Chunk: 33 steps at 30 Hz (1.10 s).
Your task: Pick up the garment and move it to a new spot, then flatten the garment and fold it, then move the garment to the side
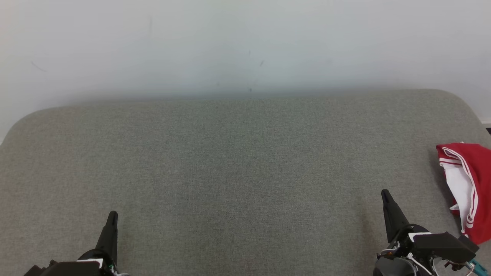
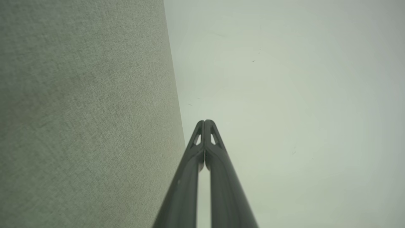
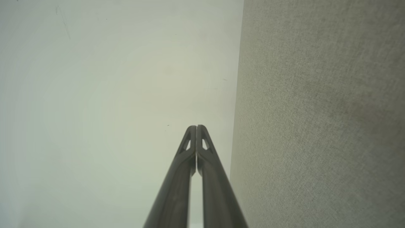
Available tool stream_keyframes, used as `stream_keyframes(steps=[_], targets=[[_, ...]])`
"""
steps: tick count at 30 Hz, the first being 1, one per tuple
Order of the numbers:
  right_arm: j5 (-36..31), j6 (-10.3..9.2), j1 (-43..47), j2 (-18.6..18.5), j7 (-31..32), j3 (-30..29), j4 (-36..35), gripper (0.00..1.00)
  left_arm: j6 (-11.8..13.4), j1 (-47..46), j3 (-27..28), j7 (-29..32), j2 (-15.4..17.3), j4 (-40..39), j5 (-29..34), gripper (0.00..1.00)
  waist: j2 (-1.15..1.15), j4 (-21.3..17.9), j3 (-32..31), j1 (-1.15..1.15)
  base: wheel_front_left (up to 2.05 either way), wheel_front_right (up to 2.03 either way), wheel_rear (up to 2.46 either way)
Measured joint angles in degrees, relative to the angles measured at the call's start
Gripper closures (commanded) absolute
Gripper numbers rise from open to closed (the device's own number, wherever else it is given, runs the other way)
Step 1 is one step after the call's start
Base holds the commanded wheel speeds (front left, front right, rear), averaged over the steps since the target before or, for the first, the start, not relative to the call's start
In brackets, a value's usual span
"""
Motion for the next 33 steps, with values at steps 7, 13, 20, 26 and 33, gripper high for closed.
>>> stream_keyframes(steps=[7,13,20,26,33], targets=[[0.0,0.00,0.0,0.0,0.0,0.0,0.0,1.00,0.0,0.0,0.0,0.0,0.0,0.0,0.0,1.00,0.00,0.0,0.0,0.00,0.00,0.00,0.00],[0.0,0.00,0.0,0.0,0.0,0.0,0.0,1.00,0.0,0.0,0.0,0.0,0.0,0.0,0.0,1.00,0.00,0.0,0.0,0.00,0.00,0.00,0.00],[0.0,0.00,0.0,0.0,0.0,0.0,0.0,1.00,0.0,0.0,0.0,0.0,0.0,0.0,0.0,1.00,0.00,0.0,0.0,0.00,0.00,0.00,0.00],[0.0,0.00,0.0,0.0,0.0,0.0,0.0,1.00,0.0,0.0,0.0,0.0,0.0,0.0,0.0,1.00,0.00,0.0,0.0,0.00,0.00,0.00,0.00],[0.0,0.00,0.0,0.0,0.0,0.0,0.0,1.00,0.0,0.0,0.0,0.0,0.0,0.0,0.0,1.00,0.00,0.0,0.0,0.00,0.00,0.00,0.00]])
